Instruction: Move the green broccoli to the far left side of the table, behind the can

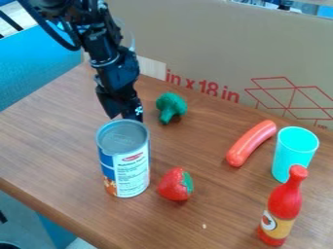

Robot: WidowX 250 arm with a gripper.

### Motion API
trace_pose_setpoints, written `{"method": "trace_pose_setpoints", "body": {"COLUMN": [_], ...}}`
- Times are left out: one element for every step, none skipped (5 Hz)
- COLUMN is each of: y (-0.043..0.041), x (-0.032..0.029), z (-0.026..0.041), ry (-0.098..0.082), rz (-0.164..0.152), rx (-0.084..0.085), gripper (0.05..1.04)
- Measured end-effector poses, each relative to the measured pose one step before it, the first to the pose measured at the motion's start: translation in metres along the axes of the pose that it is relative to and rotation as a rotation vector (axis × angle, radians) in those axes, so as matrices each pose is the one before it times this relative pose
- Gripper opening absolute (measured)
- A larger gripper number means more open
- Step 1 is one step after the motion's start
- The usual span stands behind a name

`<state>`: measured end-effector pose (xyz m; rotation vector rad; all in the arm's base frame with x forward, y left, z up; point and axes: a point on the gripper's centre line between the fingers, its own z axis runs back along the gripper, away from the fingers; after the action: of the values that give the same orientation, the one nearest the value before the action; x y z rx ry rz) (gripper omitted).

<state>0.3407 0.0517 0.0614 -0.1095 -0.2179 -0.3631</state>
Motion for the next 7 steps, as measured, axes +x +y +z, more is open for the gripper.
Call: {"method": "trace_pose_setpoints", "body": {"y": [-0.00493, -0.00528, -0.00529, -0.00445, -0.00274, 0.00495, 0.00217], "x": [0.01427, 0.02333, 0.01021, -0.00025, 0.00024, 0.00297, 0.00069], "z": [0.00075, -0.01248, -0.00357, 0.00179, -0.00325, -0.00332, -0.00714], "ry": [-0.0380, -0.0138, -0.0182, 0.0381, 0.0529, 0.0084, 0.0193], "rz": [-0.0009, 0.0134, -0.0013, -0.0249, 0.0049, 0.0277, 0.0156], "rx": [-0.0149, 0.0546, 0.0250, 0.0115, 0.0184, 0.0181, 0.0024], "gripper": [1.001, 1.001, 1.001, 1.001, 1.001, 1.001, 1.001]}}
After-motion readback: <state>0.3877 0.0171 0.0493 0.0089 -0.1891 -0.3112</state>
